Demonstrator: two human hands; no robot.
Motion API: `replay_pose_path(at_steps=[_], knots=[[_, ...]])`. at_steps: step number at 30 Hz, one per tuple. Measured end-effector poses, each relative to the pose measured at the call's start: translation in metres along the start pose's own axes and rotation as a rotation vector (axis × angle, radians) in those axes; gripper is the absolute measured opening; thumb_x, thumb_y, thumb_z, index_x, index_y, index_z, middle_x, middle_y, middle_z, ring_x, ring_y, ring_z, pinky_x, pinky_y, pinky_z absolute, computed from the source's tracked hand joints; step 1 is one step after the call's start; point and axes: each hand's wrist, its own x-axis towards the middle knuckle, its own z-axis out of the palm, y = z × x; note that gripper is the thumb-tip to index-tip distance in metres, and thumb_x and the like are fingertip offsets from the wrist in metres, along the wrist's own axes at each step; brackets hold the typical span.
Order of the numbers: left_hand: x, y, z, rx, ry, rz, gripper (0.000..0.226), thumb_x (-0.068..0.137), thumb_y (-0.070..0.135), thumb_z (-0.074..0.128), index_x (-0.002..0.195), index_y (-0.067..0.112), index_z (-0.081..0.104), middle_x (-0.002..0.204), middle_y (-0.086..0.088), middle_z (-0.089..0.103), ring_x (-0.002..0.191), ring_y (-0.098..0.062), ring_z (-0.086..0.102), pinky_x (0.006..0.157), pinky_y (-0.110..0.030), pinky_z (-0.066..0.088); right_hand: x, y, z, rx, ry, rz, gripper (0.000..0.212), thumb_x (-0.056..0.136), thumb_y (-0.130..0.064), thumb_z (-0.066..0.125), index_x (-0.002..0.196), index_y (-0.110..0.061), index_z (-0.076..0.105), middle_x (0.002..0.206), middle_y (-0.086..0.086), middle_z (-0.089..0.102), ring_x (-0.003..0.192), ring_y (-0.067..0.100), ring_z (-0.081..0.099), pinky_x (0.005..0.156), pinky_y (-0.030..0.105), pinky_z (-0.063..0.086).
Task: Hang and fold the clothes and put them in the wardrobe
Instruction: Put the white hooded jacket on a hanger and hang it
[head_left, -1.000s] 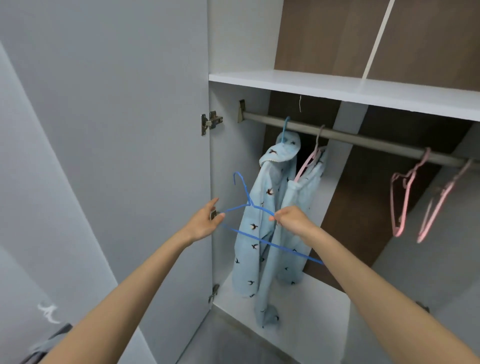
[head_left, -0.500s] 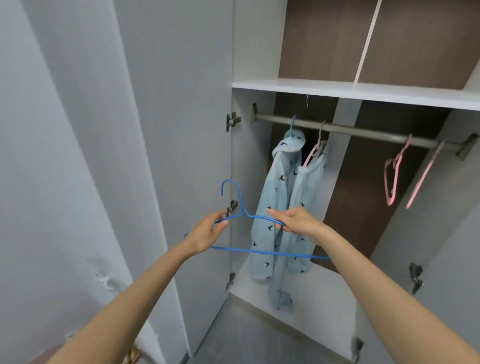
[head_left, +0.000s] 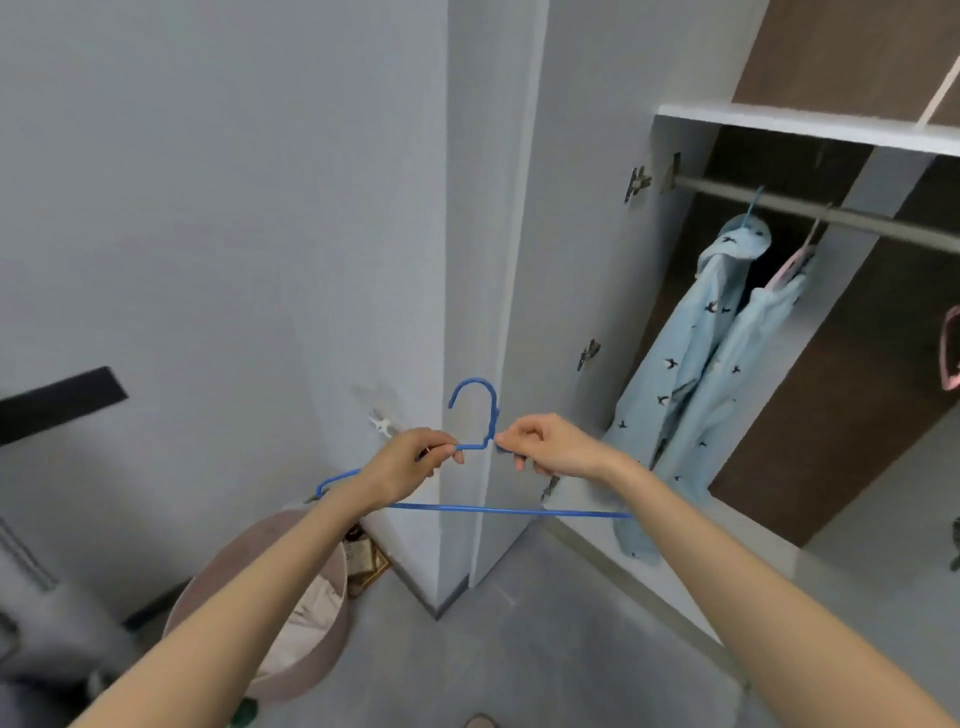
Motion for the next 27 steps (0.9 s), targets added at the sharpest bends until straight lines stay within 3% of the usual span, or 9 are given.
replay_pose_path(at_steps=[4,8,11,13,15,18,20,23,27], knots=[[-0.042,-0.042,-0.032,-0.023,0.065,-0.099,0.021,0.097,0.021,0.051,0.085,0.021,0.068,0.072,0.008,0.054,0.062,-0.004,0.044,0.062,-0.014,0.037,0.033,-0.024,0.064,-0.074,-0.119,-0.094,0.020,0.088,-0.048,0.059,0.082,-0.029,0.060,0.057,-0.012,0.061,0.048,-0.005,0.047,0.051,0.012,0.035],[-0.074,-0.086,-0.057,-0.010,0.104,-0.187,0.019,0.096,0.016,0.053,0.094,0.009,0.070,0.072,0.010,0.057,0.064,0.001,0.049,0.064,-0.012,0.038,0.070,-0.045,0.127,-0.139,-0.159,-0.166,0.028,0.091,-0.050,0.052,0.074,-0.028,0.058,0.049,-0.014,0.055,0.050,-0.003,0.048,0.058,0.019,0.038],[-0.090,-0.130,-0.080,0.003,0.183,-0.284,0.020,0.095,0.011,0.052,0.105,0.006,0.068,0.096,-0.003,0.066,0.088,-0.013,0.059,0.082,-0.025,0.045,0.106,-0.051,0.169,-0.154,-0.202,-0.167,0.029,0.094,-0.045,0.050,0.069,-0.029,0.053,0.049,-0.012,0.049,0.049,0.002,0.043,0.057,0.022,0.037],[-0.099,-0.165,-0.098,0.001,0.250,-0.338,0.021,0.094,0.009,0.051,0.110,0.010,0.066,0.106,-0.003,0.064,0.096,-0.016,0.059,0.088,-0.027,0.046,0.133,-0.051,0.194,-0.171,-0.231,-0.150,0.029,0.095,-0.041,0.049,0.071,-0.025,0.053,0.055,-0.010,0.049,0.053,0.006,0.043,0.057,0.022,0.036],[-0.106,-0.198,-0.117,0.000,0.336,-0.373,0.022,0.095,0.008,0.051,0.112,0.012,0.065,0.106,-0.002,0.063,0.096,-0.016,0.058,0.087,-0.021,0.045,0.160,-0.051,0.215,-0.187,-0.253,-0.128,0.030,0.095,-0.038,0.049,0.074,-0.018,0.053,0.060,-0.006,0.050,0.057,0.009,0.043,0.058,0.022,0.036],[-0.113,-0.245,-0.145,0.011,0.457,-0.467,0.020,0.095,0.011,0.052,0.109,0.011,0.066,0.096,0.004,0.061,0.085,-0.009,0.056,0.072,-0.004,0.037,0.199,-0.052,0.247,-0.206,-0.269,-0.085,0.031,0.096,-0.035,0.047,0.074,-0.012,0.048,0.066,0.002,0.049,0.061,0.016,0.042,0.061,0.028,0.035],[-0.118,-0.275,-0.157,0.018,0.480,-0.540,0.019,0.095,0.011,0.052,0.108,0.011,0.066,0.094,0.004,0.062,0.080,-0.009,0.056,0.072,-0.008,0.038,0.222,-0.052,0.268,-0.233,-0.245,-0.061,0.034,0.097,-0.032,0.046,0.069,-0.013,0.041,0.064,0.002,0.045,0.059,0.015,0.038,0.057,0.028,0.030],[-0.130,-0.317,-0.165,-0.045,0.486,-0.646,0.020,0.095,0.009,0.050,0.110,0.010,0.064,0.102,-0.003,0.066,0.086,-0.016,0.059,0.086,-0.026,0.044,0.251,-0.053,0.296,-0.240,-0.175,-0.021,0.039,0.098,-0.031,0.045,0.064,-0.015,0.036,0.059,-0.001,0.040,0.054,0.012,0.035,0.052,0.028,0.025],[-0.146,-0.366,-0.161,-0.145,0.413,-0.787,0.022,0.096,0.011,0.047,0.114,0.012,0.060,0.110,-0.007,0.065,0.095,-0.021,0.060,0.088,-0.031,0.045,0.272,-0.051,0.325,-0.190,-0.149,0.074,0.039,0.099,-0.035,0.044,0.072,-0.007,0.048,0.070,0.011,0.055,0.067,0.024,0.049,0.060,0.034,0.035]])
